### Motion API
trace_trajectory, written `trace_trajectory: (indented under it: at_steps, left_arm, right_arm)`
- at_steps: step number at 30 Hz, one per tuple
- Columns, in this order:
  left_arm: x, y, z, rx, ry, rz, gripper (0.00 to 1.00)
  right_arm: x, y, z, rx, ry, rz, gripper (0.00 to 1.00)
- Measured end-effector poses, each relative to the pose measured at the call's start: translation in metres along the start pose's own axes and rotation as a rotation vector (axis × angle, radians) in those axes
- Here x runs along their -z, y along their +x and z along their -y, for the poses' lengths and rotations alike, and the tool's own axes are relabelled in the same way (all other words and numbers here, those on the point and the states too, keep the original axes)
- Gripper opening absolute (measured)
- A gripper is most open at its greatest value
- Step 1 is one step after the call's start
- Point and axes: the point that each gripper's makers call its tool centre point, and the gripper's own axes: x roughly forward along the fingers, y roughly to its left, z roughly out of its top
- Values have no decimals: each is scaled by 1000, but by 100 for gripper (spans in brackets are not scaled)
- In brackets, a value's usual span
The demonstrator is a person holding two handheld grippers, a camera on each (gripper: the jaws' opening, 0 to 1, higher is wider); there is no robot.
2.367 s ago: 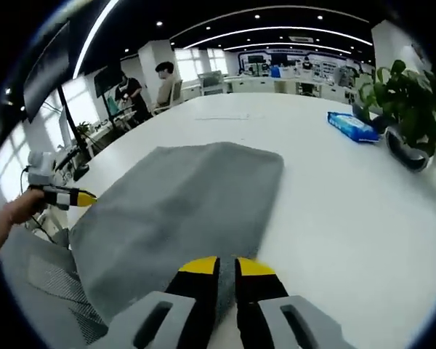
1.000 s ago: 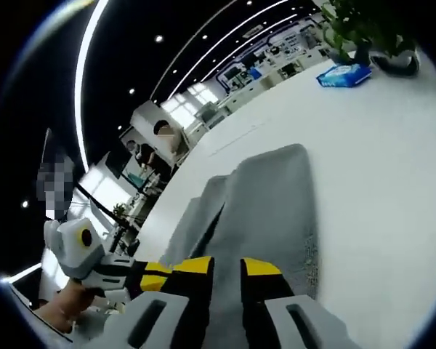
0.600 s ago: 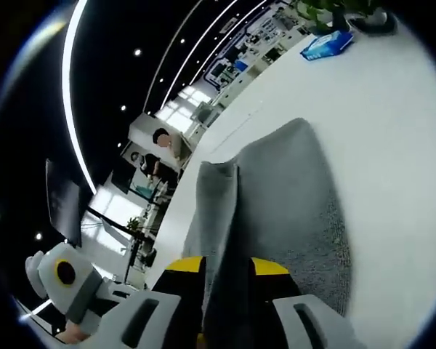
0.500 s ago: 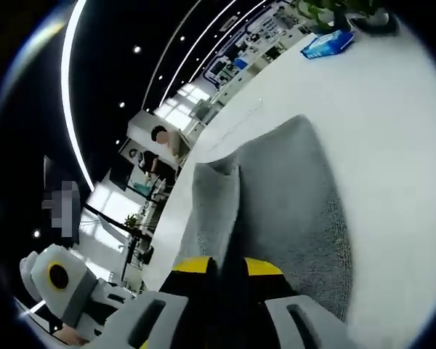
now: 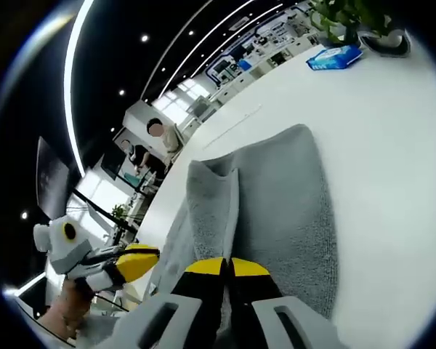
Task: Open the folded towel by lifting each exposed corner and separating the folded layers until the towel lies flat within the target outline without major curled edges
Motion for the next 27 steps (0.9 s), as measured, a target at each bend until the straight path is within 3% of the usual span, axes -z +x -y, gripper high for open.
trace_trajectory:
  at_steps: [3,6,10,11,12,15,16,27]
  left_arm:
    - [18,-3,-29,-54,-62,-47,0]
    - [41,-1,-52,-109,-41,-123,0]
    - [75,5,-46,-37,-1,-285,0]
    - [62,5,-42,-19,48,-213,0]
    - [67,1,-45,-35,61,-240,0]
    - [63,4,-48,-44,177,-231,0]
    - [62,2,-54,-73,204,-238,0]
    - [69,-14,-95,-159,185,-247,0]
  right_arm:
    - [1,0,-1,1,-6,-6,0]
    - [2,0,-1,0,-7,-10,0]
    - [2,-1,0,3,-21,-12,0]
    - [2,-1,-1,5,-28,-13,0]
    - [2,-1,-1,6,-32,-15,0]
    - [1,-2,1,10,-45,-14,0]
    - [-1,-4,3,21,-52,-8,0]
    - [-11,-14,19,77,-51,22,0]
